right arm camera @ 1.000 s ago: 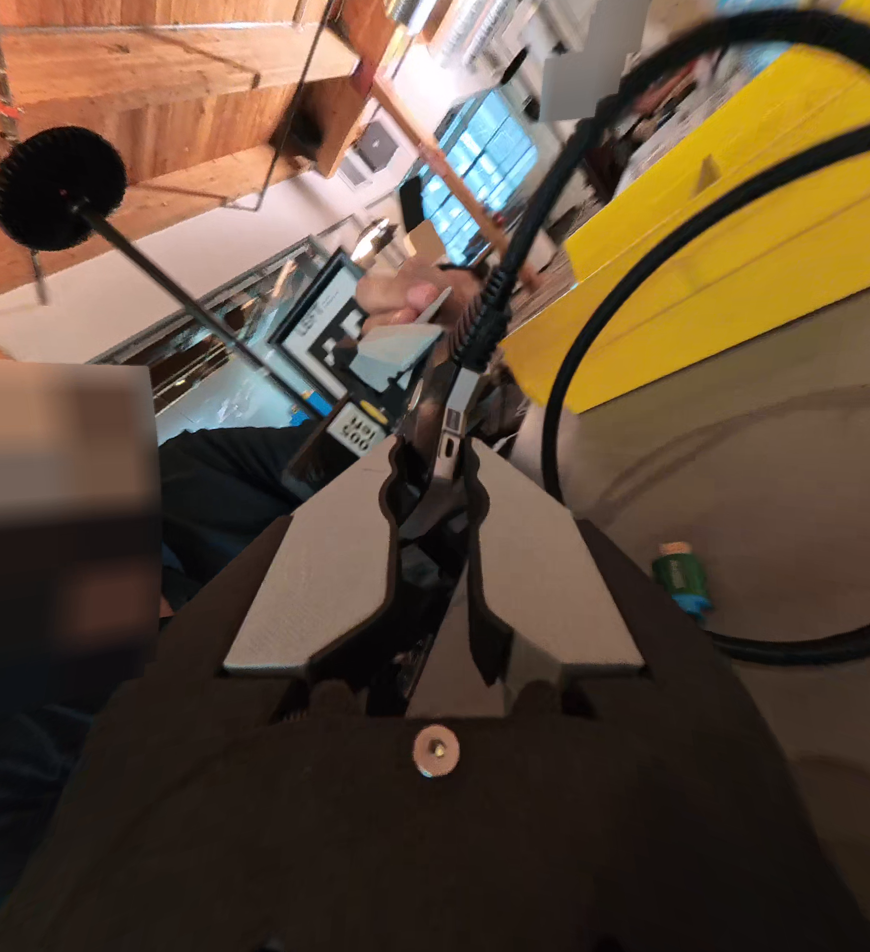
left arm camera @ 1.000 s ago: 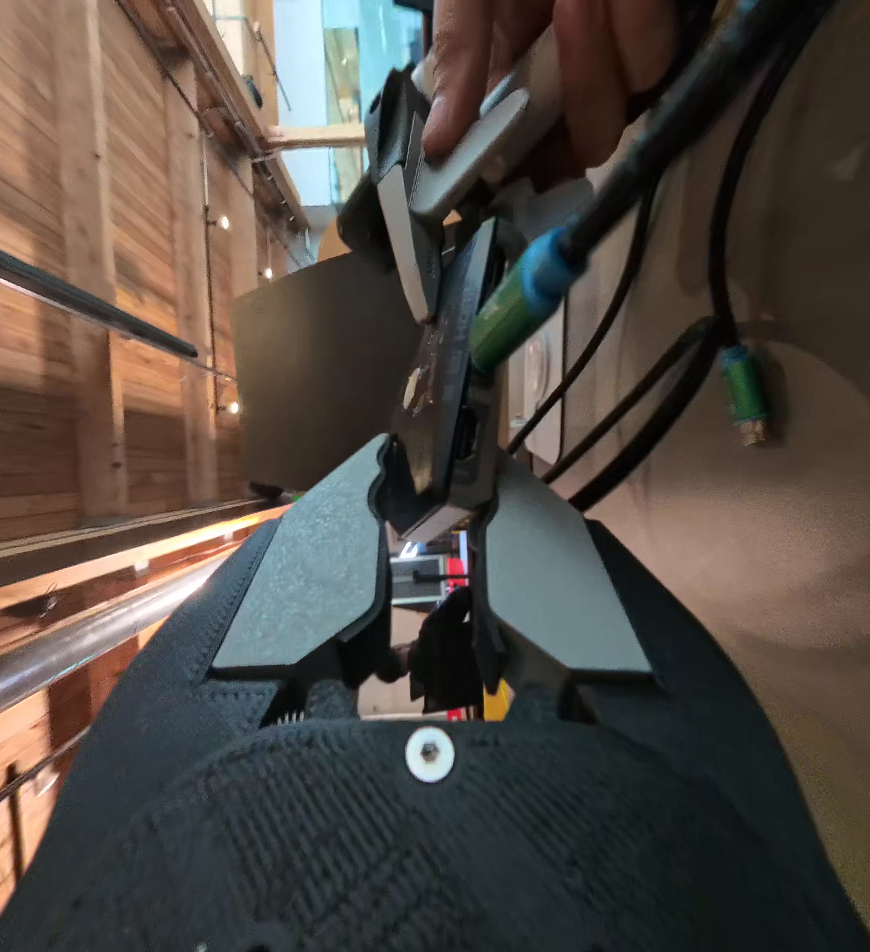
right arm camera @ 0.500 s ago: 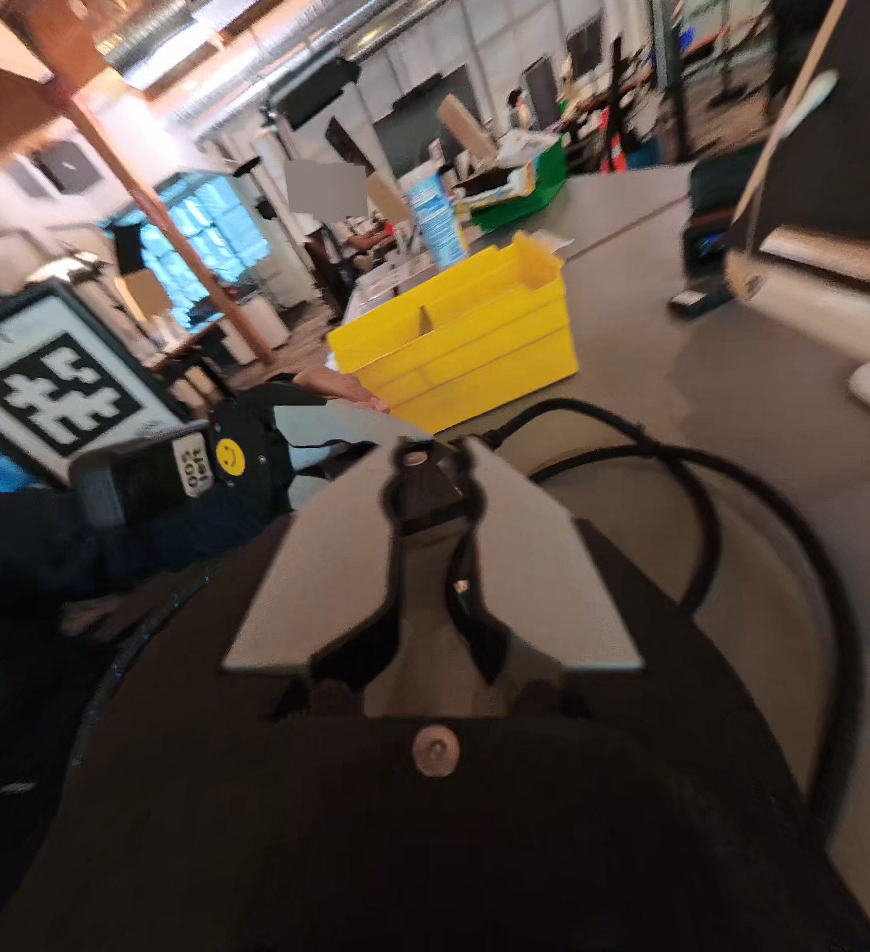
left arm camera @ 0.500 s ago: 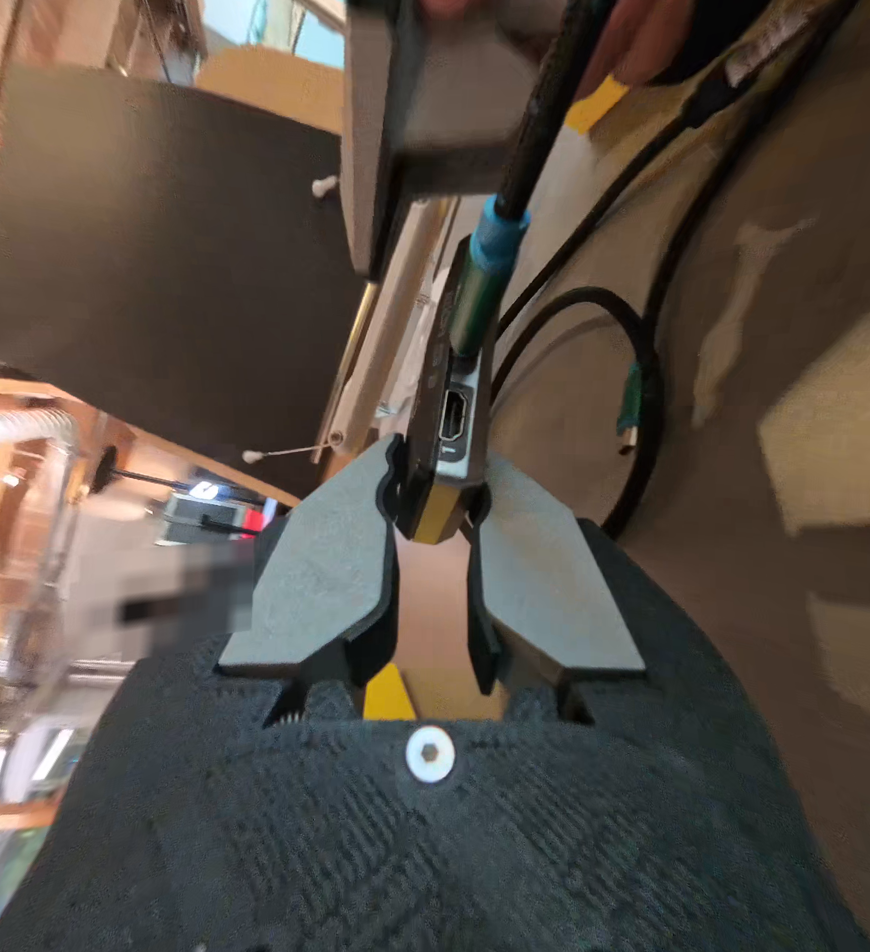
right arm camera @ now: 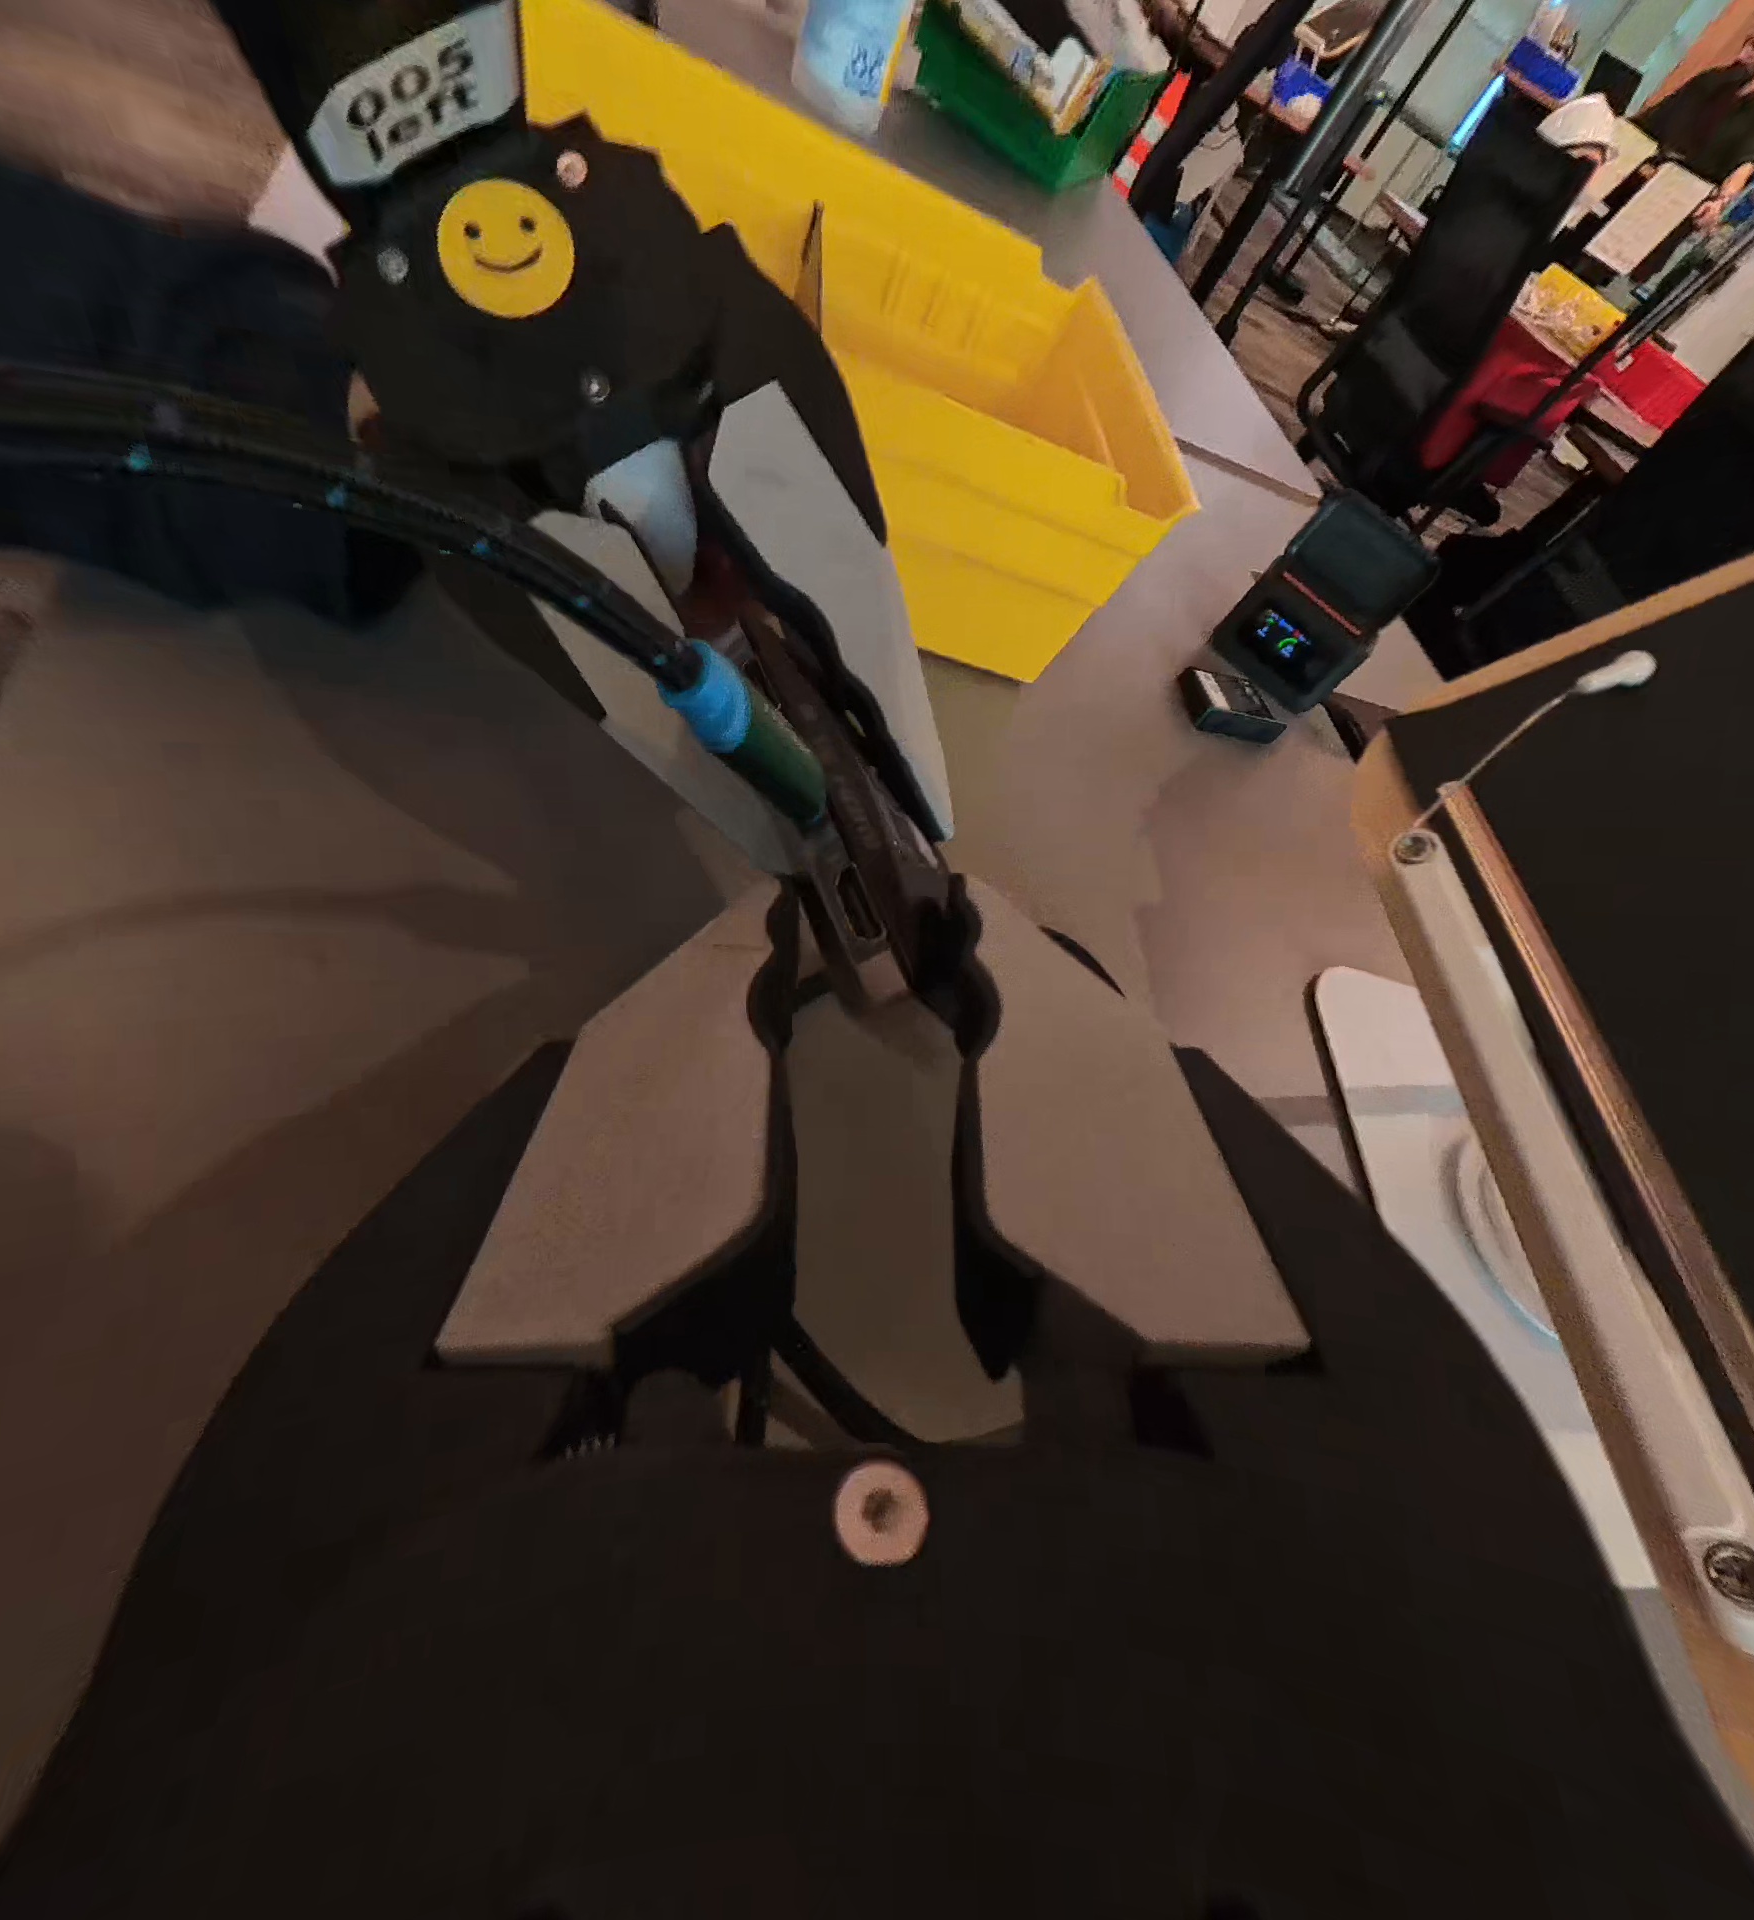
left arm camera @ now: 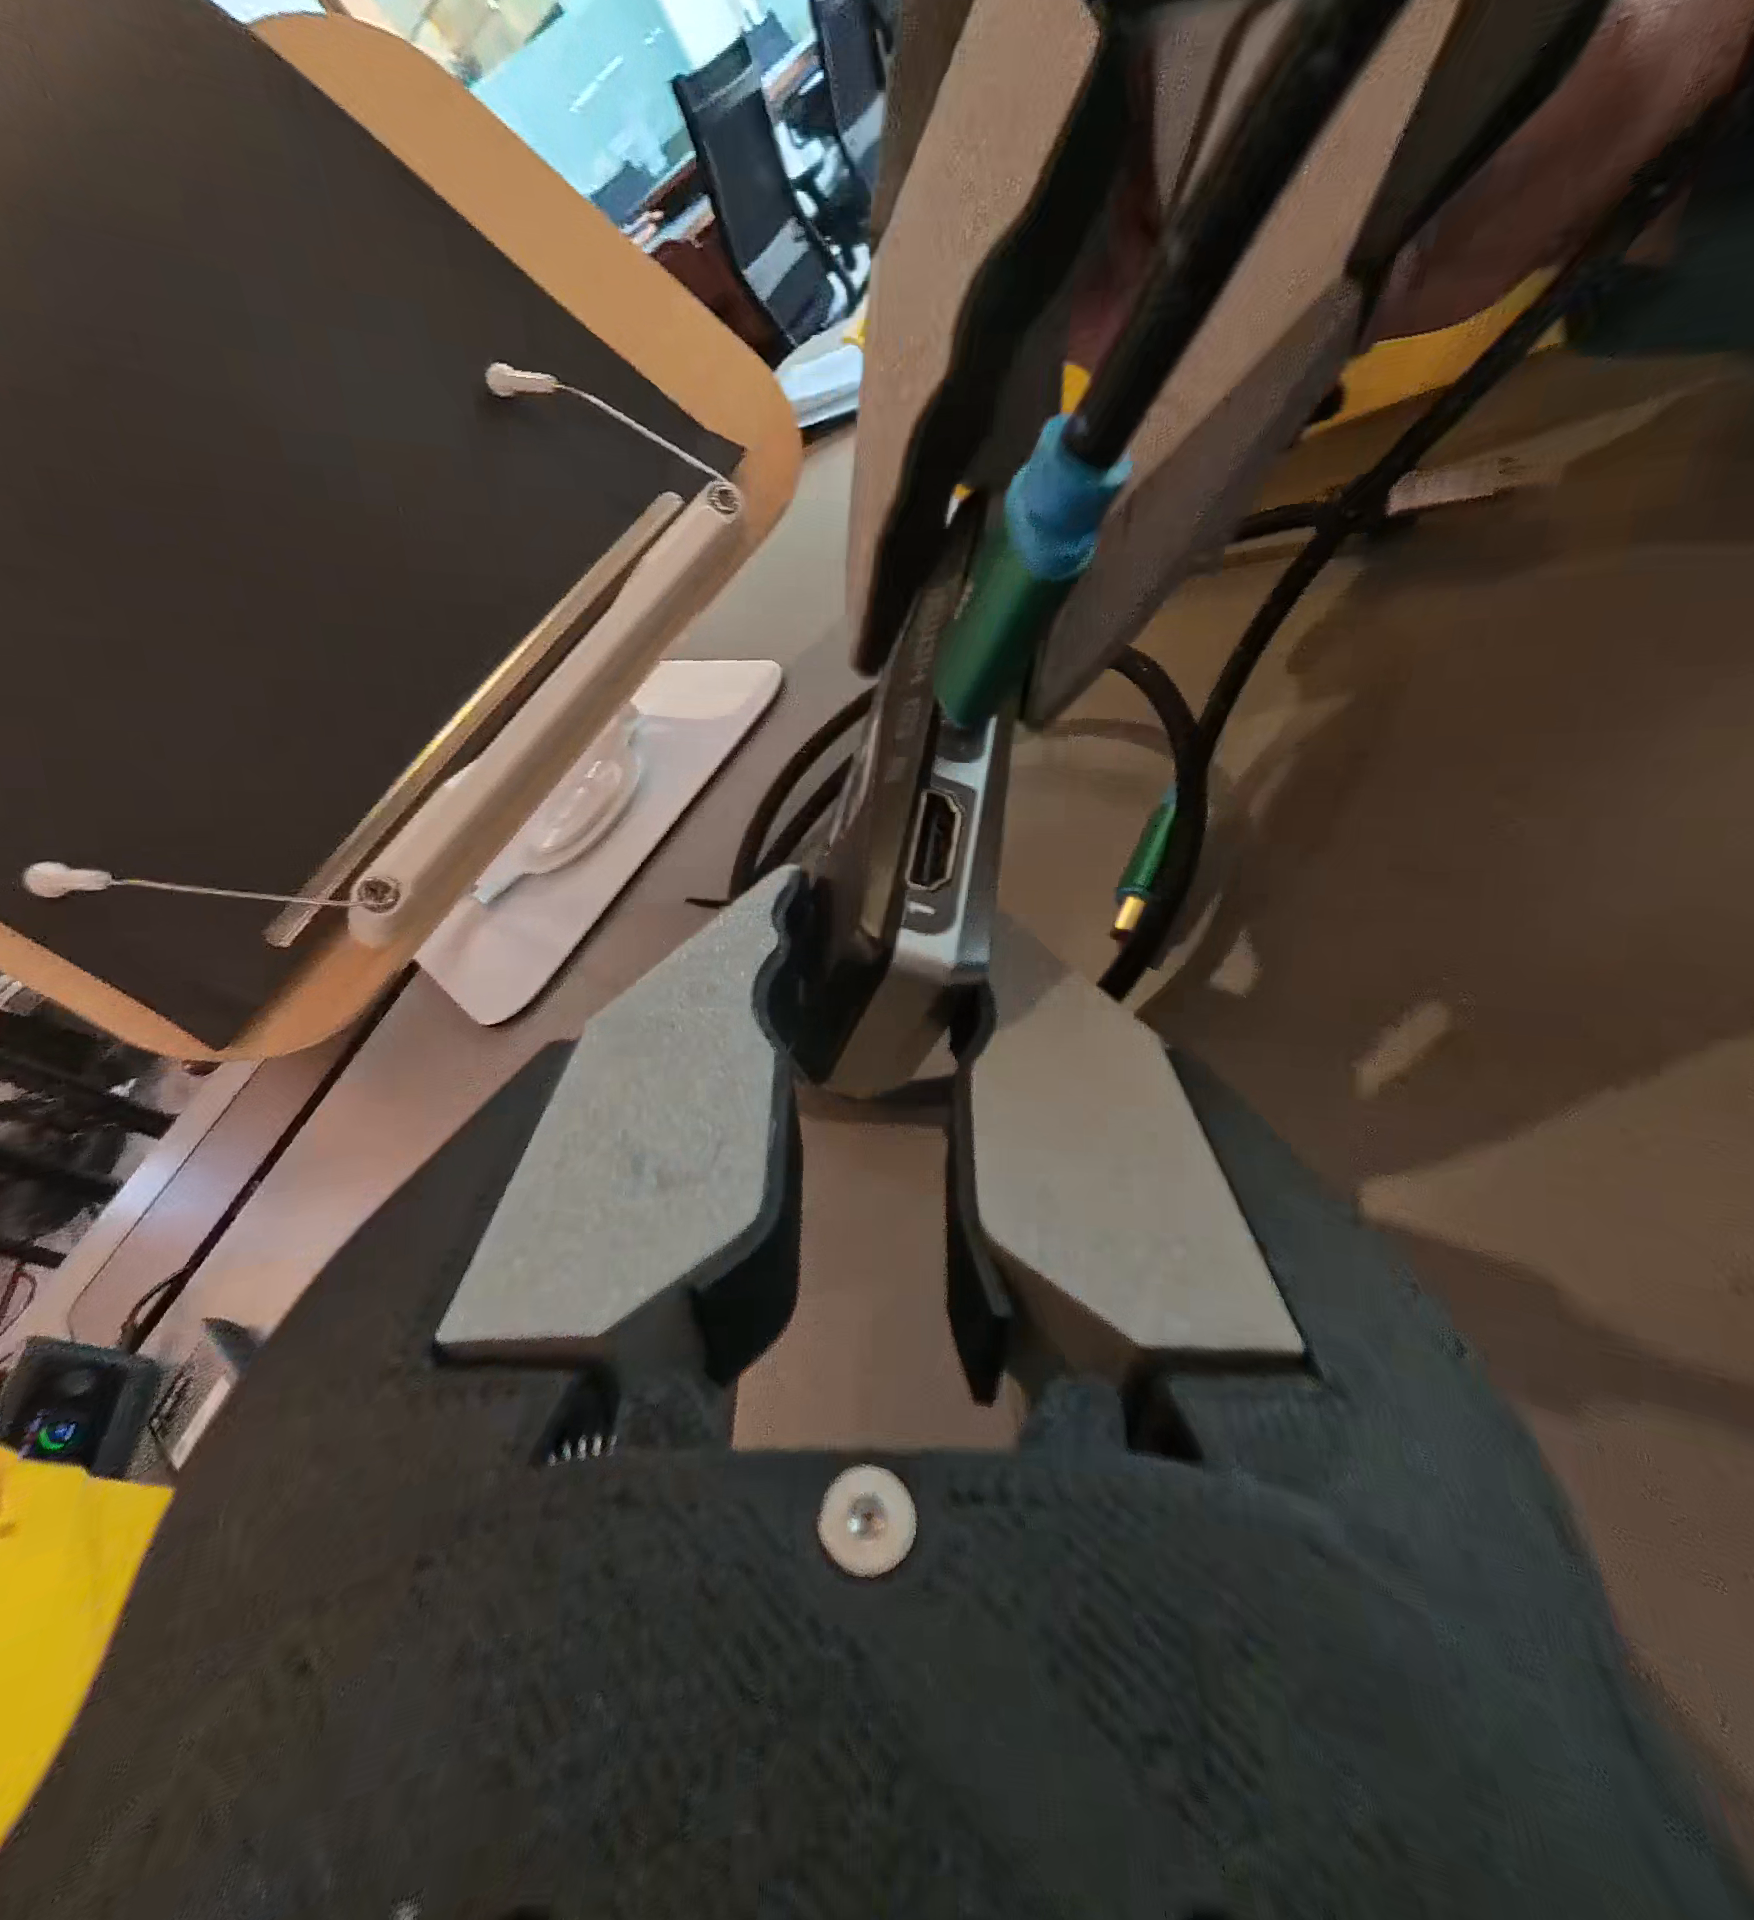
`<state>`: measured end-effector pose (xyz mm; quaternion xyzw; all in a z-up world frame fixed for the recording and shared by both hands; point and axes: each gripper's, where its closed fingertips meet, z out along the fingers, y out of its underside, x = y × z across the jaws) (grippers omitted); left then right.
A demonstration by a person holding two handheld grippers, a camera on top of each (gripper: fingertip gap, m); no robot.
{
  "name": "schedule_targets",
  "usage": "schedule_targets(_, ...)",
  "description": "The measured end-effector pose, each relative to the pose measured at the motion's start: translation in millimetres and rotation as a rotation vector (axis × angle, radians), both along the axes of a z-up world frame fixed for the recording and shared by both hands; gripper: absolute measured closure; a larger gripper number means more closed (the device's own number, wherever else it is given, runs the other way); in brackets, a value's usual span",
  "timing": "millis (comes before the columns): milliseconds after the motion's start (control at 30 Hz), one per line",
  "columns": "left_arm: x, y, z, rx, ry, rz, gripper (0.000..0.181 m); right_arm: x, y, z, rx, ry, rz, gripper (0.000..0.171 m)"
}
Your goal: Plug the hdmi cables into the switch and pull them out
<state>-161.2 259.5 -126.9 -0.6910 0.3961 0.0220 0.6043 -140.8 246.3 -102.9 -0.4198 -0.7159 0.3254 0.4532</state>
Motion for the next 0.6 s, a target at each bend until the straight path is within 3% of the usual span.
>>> schedule_targets(33, 0, -2, -1, -0.003, 0.003, -0.004, 0.157, 0, -2, -3, 0.020, -0.012, 0.007, 0.146)
schedule_targets(200, 9, -10, 16, -0.008, -0.174, -0.076, 0.149, 0, -4, -1, -0.162, -0.017, 0.055, 0.146)
schedule_targets(367, 17, -19, 19, 0.018, -0.141, -0.128, 0.157, 3, -10, 2, -0.402, -0.027, 0.140, 0.145)
schedule_targets(600, 7, -18, 24, -0.097, -0.301, -0.135, 0.157, 0, -9, 12, -0.252, 0.058, 0.102, 0.133)
